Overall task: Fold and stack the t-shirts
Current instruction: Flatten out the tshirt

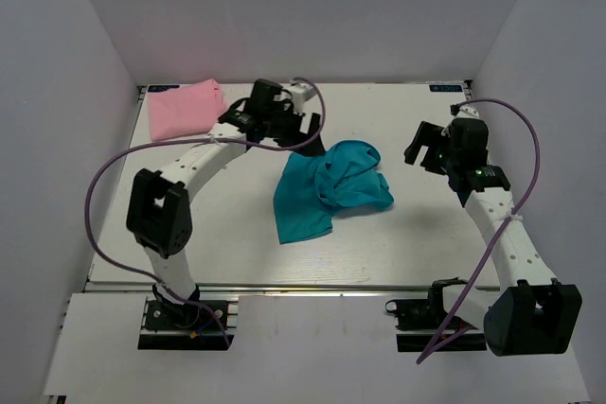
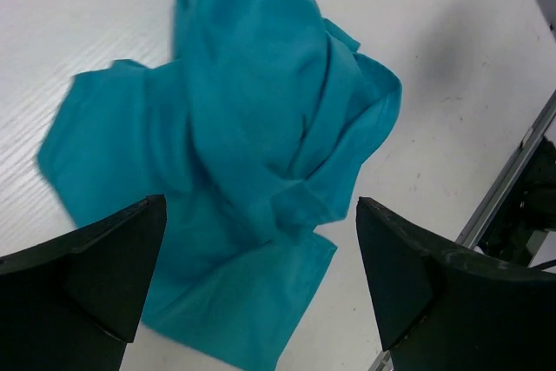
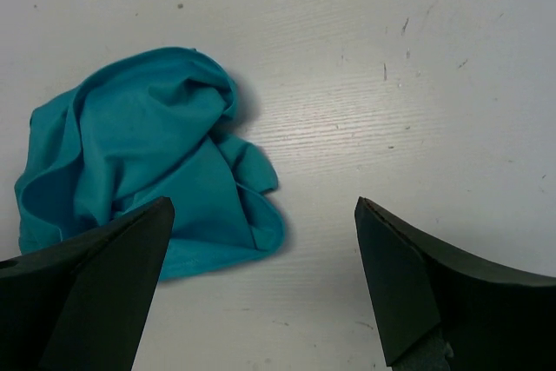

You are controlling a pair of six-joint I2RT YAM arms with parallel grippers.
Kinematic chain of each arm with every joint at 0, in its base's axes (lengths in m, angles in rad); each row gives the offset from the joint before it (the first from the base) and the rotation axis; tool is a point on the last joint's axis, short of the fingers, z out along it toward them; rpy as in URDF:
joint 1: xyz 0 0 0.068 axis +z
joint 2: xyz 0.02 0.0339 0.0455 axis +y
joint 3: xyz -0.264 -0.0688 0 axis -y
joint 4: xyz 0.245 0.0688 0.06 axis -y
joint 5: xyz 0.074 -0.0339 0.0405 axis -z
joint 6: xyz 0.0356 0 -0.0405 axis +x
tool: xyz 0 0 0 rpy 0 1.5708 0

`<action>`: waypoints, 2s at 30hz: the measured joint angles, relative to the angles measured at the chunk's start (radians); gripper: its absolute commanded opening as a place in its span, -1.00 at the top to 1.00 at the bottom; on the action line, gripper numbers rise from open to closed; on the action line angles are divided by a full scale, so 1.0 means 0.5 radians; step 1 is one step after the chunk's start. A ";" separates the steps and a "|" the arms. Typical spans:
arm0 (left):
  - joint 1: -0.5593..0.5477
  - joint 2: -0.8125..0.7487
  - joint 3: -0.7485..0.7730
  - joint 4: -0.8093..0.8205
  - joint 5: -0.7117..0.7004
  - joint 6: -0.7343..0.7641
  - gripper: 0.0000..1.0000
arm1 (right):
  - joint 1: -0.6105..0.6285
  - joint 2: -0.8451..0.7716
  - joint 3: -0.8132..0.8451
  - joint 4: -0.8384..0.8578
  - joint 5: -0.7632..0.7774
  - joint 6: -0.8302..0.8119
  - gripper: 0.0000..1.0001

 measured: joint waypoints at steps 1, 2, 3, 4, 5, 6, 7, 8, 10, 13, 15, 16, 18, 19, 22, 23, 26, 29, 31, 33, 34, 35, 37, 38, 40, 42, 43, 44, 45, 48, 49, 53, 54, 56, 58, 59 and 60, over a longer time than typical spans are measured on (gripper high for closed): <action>-0.052 0.056 0.050 -0.023 -0.024 0.005 -1.00 | 0.000 0.007 0.000 -0.018 -0.005 0.004 -0.81; -0.112 0.113 0.100 -0.048 -0.052 0.011 -1.00 | 0.000 0.010 0.000 -0.027 -0.012 0.006 -0.81; -0.169 0.166 0.143 -0.082 -0.085 0.018 -1.00 | 0.000 0.010 0.000 -0.038 -0.018 0.011 -0.81; -0.218 0.209 0.179 -0.119 -0.126 0.026 -1.00 | 0.000 0.010 0.000 -0.047 -0.021 0.014 -0.81; -0.265 0.250 0.211 -0.159 -0.182 0.032 -1.00 | 0.000 0.010 0.000 -0.054 -0.022 0.019 -0.81; -0.304 0.285 0.234 -0.198 -0.235 0.037 -1.00 | 0.000 0.010 0.000 -0.063 -0.023 0.023 -0.81; -0.336 0.317 0.250 -0.240 -0.298 0.041 -1.00 | -0.001 0.010 -0.001 -0.066 -0.023 0.028 -0.81; -0.362 0.337 0.259 -0.278 -0.356 0.042 -1.00 | -0.001 0.010 -0.003 -0.065 -0.024 0.034 -0.81; -0.386 0.363 0.260 -0.340 -0.467 0.041 -1.00 | -0.001 0.008 -0.015 -0.063 -0.037 0.040 -0.81; -0.391 0.369 0.259 -0.387 -0.620 0.028 -0.92 | -0.001 0.008 -0.049 -0.066 -0.082 0.041 -0.81; -0.392 0.369 0.259 -0.388 -0.691 0.021 -0.87 | 0.000 0.008 -0.072 -0.067 -0.110 0.041 -0.81; -0.391 0.369 0.259 -0.391 -0.711 0.018 -0.85 | 0.000 0.008 -0.085 -0.067 -0.126 0.041 -0.81; -0.394 0.373 0.259 -0.388 -0.724 0.014 -0.82 | -0.001 0.008 -0.115 -0.062 -0.146 0.041 -0.81; -0.395 0.379 0.260 -0.384 -0.725 0.012 -0.82 | 0.000 0.008 -0.129 -0.063 -0.153 0.042 -0.81; -0.403 0.416 0.261 -0.370 -0.721 0.003 -0.76 | -0.001 0.008 -0.174 -0.060 -0.180 0.041 -0.81; -0.404 0.431 0.261 -0.362 -0.713 -0.002 -0.70 | -0.001 0.008 -0.185 -0.060 -0.187 0.042 -0.81; -0.410 0.495 0.264 -0.327 -0.669 -0.011 -0.52 | 0.000 0.005 -0.225 -0.039 -0.198 0.042 -0.81; -0.412 0.572 0.275 -0.291 -0.619 -0.049 0.48 | 0.000 0.005 -0.271 -0.017 -0.208 0.046 -0.81; -0.412 0.625 0.304 -0.288 -0.595 -0.056 1.00 | 0.000 0.006 -0.294 -0.004 -0.215 0.049 -0.81; -0.412 0.658 0.316 -0.270 -0.581 -0.060 1.00 | 0.000 0.008 -0.316 0.017 -0.224 0.050 -0.81; -0.412 0.660 0.313 -0.266 -0.575 -0.063 1.00 | 0.000 0.015 -0.320 0.015 -0.228 0.053 -0.81; -0.412 0.656 0.312 -0.249 -0.571 -0.072 1.00 | 0.000 0.029 -0.323 0.024 -0.233 0.056 -0.76; -0.412 0.629 0.287 -0.192 -0.565 -0.088 1.00 | 0.000 0.071 -0.329 0.041 -0.240 0.058 -0.68; -0.412 0.603 0.269 -0.169 -0.564 -0.095 1.00 | 0.000 0.098 -0.330 0.046 -0.249 0.059 -0.64; -0.412 0.546 0.238 -0.133 -0.566 -0.113 1.00 | 0.000 0.147 -0.342 0.050 -0.272 0.061 -0.64; -0.412 0.474 0.217 -0.107 -0.582 -0.127 1.00 | 0.000 0.192 -0.357 0.049 -0.298 0.061 -0.61; -0.412 0.436 0.214 -0.098 -0.596 -0.133 1.00 | 0.000 0.211 -0.363 0.051 -0.307 0.063 -0.61; -0.412 0.396 0.214 -0.085 -0.610 -0.145 1.00 | 0.000 0.231 -0.375 0.059 -0.315 0.063 -0.61; -0.412 0.356 0.214 -0.071 -0.622 -0.153 1.00 | 0.000 0.248 -0.389 0.060 -0.323 0.064 -0.61; -0.412 0.266 0.215 -0.027 -0.646 -0.171 1.00 | 0.000 0.292 -0.439 0.080 -0.358 0.081 -0.55; -0.412 0.249 0.215 -0.020 -0.651 -0.175 1.00 | 0.000 0.309 -0.450 0.088 -0.369 0.095 -0.55; -0.412 0.227 0.215 -0.008 -0.659 -0.182 1.00 | 0.001 0.417 -0.452 0.136 -0.423 0.143 -0.52; -0.412 0.227 0.214 -0.009 -0.661 -0.182 1.00 | 0.002 0.446 -0.452 0.152 -0.437 0.159 -0.52; -0.412 0.227 0.214 -0.010 -0.663 -0.182 1.00 | 0.004 0.504 -0.453 0.186 -0.455 0.194 -0.47; -0.412 0.227 0.210 -0.006 -0.665 -0.182 1.00 | 0.004 0.555 -0.455 0.224 -0.475 0.225 -0.44; -0.412 0.227 0.206 -0.006 -0.665 -0.183 1.00 | 0.004 0.581 -0.455 0.242 -0.493 0.244 -0.44; -0.412 0.227 0.201 -0.005 -0.665 -0.182 1.00 | 0.004 0.609 -0.455 0.260 -0.507 0.258 -0.44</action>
